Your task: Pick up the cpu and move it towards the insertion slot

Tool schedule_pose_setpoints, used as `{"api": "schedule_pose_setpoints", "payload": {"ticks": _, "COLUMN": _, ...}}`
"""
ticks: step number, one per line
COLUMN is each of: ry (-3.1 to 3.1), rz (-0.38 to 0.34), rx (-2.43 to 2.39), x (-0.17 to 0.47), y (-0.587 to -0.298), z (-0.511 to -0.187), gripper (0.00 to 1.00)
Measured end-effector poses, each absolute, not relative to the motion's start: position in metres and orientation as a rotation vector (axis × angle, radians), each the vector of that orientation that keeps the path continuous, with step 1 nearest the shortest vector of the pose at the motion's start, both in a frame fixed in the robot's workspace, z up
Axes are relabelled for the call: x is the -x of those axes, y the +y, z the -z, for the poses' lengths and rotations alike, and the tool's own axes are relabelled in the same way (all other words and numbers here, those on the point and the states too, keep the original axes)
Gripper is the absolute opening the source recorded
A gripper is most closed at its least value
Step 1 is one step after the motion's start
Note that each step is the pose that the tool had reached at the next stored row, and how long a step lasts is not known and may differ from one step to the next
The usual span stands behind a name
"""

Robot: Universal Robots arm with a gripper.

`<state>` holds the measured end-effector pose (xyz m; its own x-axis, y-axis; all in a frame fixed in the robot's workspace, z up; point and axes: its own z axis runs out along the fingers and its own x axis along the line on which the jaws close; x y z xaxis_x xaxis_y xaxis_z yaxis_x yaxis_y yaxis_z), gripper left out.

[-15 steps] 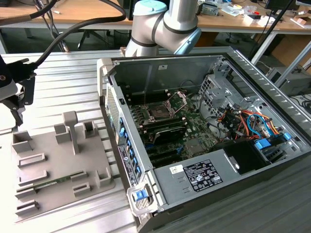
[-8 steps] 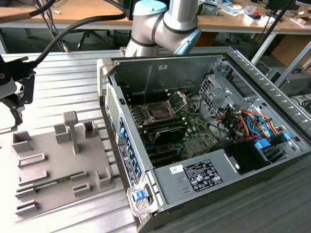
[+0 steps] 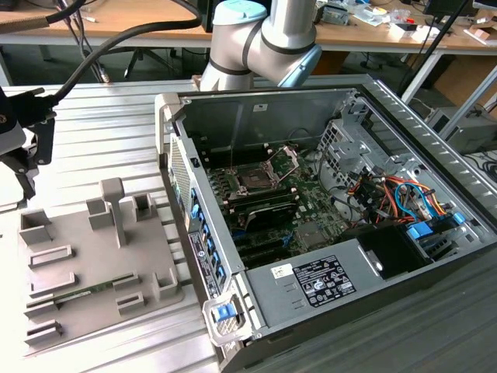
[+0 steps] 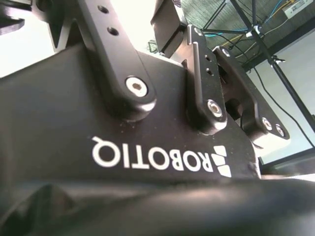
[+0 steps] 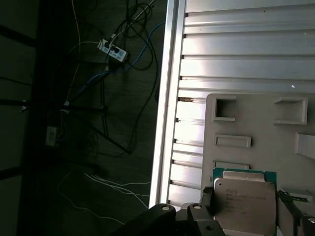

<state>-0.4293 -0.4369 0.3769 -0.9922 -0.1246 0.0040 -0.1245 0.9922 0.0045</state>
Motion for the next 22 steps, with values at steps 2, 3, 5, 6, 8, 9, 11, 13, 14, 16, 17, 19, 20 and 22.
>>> {"api": "schedule_pose_setpoints", "payload": {"ticks": 2, "ry": -3.131, "rz": 0.007, "rx": -0.196, "x": 0.429, "y": -0.437, "z": -0.378, "gripper": 0.55}}
{"api": "schedule_pose_setpoints", "payload": {"ticks": 3, "ry": -3.131, "rz": 0.007, "rx": -0.196, "x": 0.429, "y": -0.437, "z": -0.378, "gripper": 0.55}}
{"api": "schedule_pose_setpoints", "payload": {"ticks": 5, "ry": -3.131, "rz": 0.007, "rx": -0.196, "x": 0.429, "y": -0.437, "z": -0.379, "gripper": 0.55}}
{"api": "schedule_pose_setpoints", "payload": {"ticks": 6, "ry": -3.131, "rz": 0.007, "rx": -0.196, "x": 0.429, "y": -0.437, "z": -0.381, "gripper": 0.55}}
{"api": "schedule_pose_setpoints", "payload": {"ticks": 8, "ry": -3.131, "rz": 0.007, "rx": -0.196, "x": 0.429, "y": -0.437, "z": -0.382, "gripper": 0.55}}
{"api": "schedule_pose_setpoints", "payload": {"ticks": 9, "ry": -3.131, "rz": 0.007, "rx": -0.196, "x": 0.429, "y": -0.437, "z": -0.382, "gripper": 0.55}}
{"api": "schedule_pose_setpoints", "payload": {"ticks": 11, "ry": -3.131, "rz": 0.007, "rx": -0.196, "x": 0.429, "y": -0.437, "z": -0.383, "gripper": 0.55}}
{"api": "schedule_pose_setpoints", "payload": {"ticks": 13, "ry": -3.131, "rz": 0.007, "rx": -0.196, "x": 0.429, "y": -0.437, "z": -0.385, "gripper": 0.55}}
{"api": "schedule_pose_setpoints", "payload": {"ticks": 14, "ry": -3.131, "rz": 0.007, "rx": -0.196, "x": 0.429, "y": -0.437, "z": -0.385, "gripper": 0.55}}
{"api": "schedule_pose_setpoints", "payload": {"ticks": 16, "ry": -3.131, "rz": 0.009, "rx": -0.196, "x": 0.429, "y": -0.437, "z": -0.386, "gripper": 0.55}}
{"api": "schedule_pose_setpoints", "payload": {"ticks": 17, "ry": -3.131, "rz": 0.01, "rx": -0.196, "x": 0.429, "y": -0.437, "z": -0.386, "gripper": 0.55}}
{"api": "schedule_pose_setpoints", "payload": {"ticks": 19, "ry": -3.131, "rz": 0.014, "rx": -0.196, "x": 0.429, "y": -0.437, "z": -0.387, "gripper": 0.55}}
{"api": "schedule_pose_setpoints", "payload": {"ticks": 20, "ry": -3.131, "rz": 0.018, "rx": -0.196, "x": 0.429, "y": -0.437, "z": -0.387, "gripper": 0.55}}
{"api": "schedule_pose_setpoints", "payload": {"ticks": 22, "ry": -3.132, "rz": 0.025, "rx": -0.196, "x": 0.429, "y": -0.437, "z": -0.388, "gripper": 0.55}}
